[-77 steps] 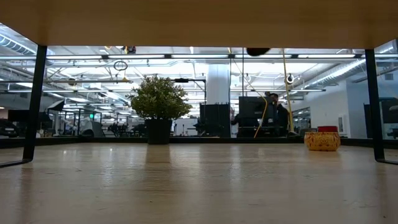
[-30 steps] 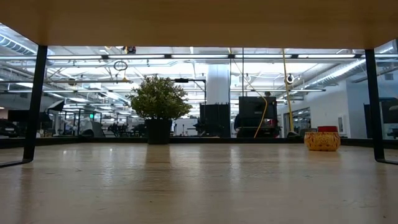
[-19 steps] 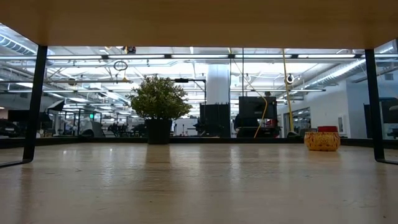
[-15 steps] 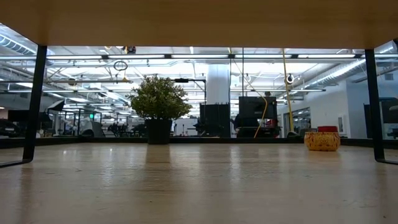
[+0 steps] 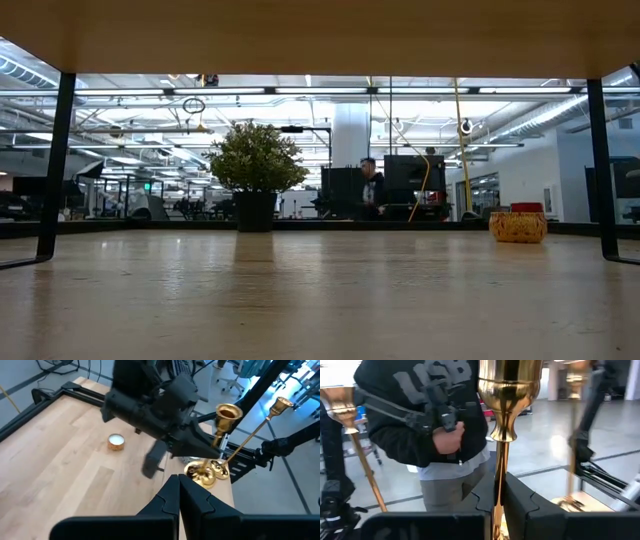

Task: Pick & Place candle stick holders
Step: Put the gold candle holder on the shelf

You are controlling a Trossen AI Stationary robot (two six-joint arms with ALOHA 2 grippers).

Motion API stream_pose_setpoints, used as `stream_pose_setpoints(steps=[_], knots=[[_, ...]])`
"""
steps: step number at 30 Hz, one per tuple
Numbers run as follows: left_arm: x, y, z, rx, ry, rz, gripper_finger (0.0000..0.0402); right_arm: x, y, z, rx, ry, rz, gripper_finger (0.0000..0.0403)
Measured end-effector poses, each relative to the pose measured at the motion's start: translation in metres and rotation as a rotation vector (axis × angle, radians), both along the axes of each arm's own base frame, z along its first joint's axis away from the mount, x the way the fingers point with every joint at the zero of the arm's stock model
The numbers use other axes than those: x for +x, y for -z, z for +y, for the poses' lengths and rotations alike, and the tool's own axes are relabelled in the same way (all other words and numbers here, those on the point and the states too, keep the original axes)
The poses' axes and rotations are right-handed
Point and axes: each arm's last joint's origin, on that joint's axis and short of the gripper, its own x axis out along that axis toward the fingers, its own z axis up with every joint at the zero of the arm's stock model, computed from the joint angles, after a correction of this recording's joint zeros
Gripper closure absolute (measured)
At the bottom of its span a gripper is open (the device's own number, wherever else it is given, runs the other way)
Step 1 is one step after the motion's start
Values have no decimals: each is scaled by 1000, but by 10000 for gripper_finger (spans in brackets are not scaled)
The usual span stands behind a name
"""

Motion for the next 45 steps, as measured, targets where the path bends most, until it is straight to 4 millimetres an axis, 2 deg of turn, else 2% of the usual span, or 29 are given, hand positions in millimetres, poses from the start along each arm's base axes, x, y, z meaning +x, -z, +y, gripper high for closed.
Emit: stream_pose_setpoints(steps=[8, 11, 15, 20, 22, 30, 35, 45], knots=[[0, 0, 0, -5, -3, 0, 399, -4, 0, 35, -10, -83, -74, 391], [0, 0, 0, -18, -10, 0, 399, -4, 0, 43, -6, -59, -103, 391], [0, 0, 0, -24, -13, 0, 399, 9, 11, 46, 0, -43, -56, 391], [1, 0, 0, -37, -18, -4, 399, 28, 17, 64, 9, -116, 32, 391], [1, 0, 0, -44, -21, -4, 399, 29, 19, 72, 6, -152, 63, 391], [1, 1, -6, -45, 0, 0, 399, 25, 16, 90, 4, -161, -37, 391], [1, 1, -6, -42, -7, -1, 399, 24, 15, 94, 4, -163, -88, 391], [1, 1, -6, -43, -9, -1, 399, 26, 16, 90, 4, -133, -84, 391]])
